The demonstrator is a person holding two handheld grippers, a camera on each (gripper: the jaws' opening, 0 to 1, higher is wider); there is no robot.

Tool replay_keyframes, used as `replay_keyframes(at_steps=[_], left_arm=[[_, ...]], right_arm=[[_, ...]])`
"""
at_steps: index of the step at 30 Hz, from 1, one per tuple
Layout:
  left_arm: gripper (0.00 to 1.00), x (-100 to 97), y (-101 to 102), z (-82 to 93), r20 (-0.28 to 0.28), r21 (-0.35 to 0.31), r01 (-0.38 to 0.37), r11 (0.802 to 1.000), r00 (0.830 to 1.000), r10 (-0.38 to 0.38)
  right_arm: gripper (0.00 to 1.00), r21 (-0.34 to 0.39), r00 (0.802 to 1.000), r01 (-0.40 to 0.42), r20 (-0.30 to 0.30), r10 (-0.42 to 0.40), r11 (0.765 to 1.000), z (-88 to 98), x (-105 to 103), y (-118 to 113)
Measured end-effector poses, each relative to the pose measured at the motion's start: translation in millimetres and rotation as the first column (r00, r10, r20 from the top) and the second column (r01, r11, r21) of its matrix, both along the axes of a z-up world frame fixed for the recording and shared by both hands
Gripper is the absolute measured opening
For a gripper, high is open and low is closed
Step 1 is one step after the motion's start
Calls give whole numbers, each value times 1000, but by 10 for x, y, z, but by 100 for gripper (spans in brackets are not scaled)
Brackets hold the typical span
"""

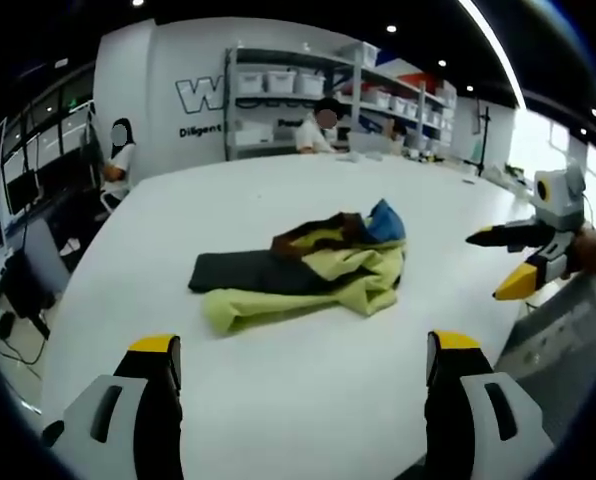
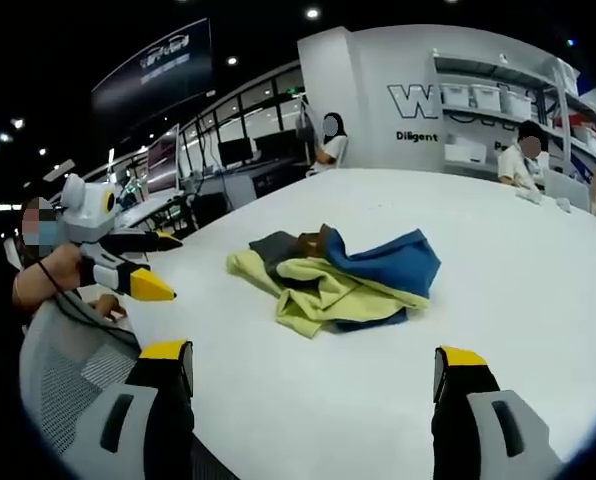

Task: Fold the garment on the visible template until the final outline fits inside the template.

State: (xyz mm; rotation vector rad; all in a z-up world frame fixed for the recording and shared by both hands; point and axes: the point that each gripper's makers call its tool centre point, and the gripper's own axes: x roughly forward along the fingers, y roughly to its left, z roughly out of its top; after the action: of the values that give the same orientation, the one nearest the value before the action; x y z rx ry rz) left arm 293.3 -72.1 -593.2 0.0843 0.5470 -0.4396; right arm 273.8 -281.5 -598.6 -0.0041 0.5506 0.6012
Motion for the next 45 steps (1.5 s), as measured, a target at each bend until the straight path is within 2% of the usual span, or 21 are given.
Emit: replay_keyframes(at_steps=[13,26,34,36,37,40,45], left_arm=[[99,4,14,0,0,0,-5,1000,1000,5],[98,12,23,30,11,-7,-10,1000,1000,10],[97,11,12,25,7,-14,-8,1000,1000,8],[97,7,37,6,16,53,2,999,1000,-2],[97,2,25,4,19,60,7,998,1000,-8],[97,-7,-15,23,18,27,17,999,1000,-18],[96,7,13,26,16,18,8,1000,1000,-8]], right_arm=[[99,-13,999,-34,-9,34,999,-35,-41,48],[99,13,999,-37,-2,37,999,5,-46,72],[99,32,999,-31,31,30,999,97,-6,59],[99,40,999,-32,29,31,999,111,2,62],[99,43,999,-34,26,32,999,112,2,62],[99,43,999,-38,30,37,998,125,11,59],[99,50,999,-35,39,33,998,168,31,36]])
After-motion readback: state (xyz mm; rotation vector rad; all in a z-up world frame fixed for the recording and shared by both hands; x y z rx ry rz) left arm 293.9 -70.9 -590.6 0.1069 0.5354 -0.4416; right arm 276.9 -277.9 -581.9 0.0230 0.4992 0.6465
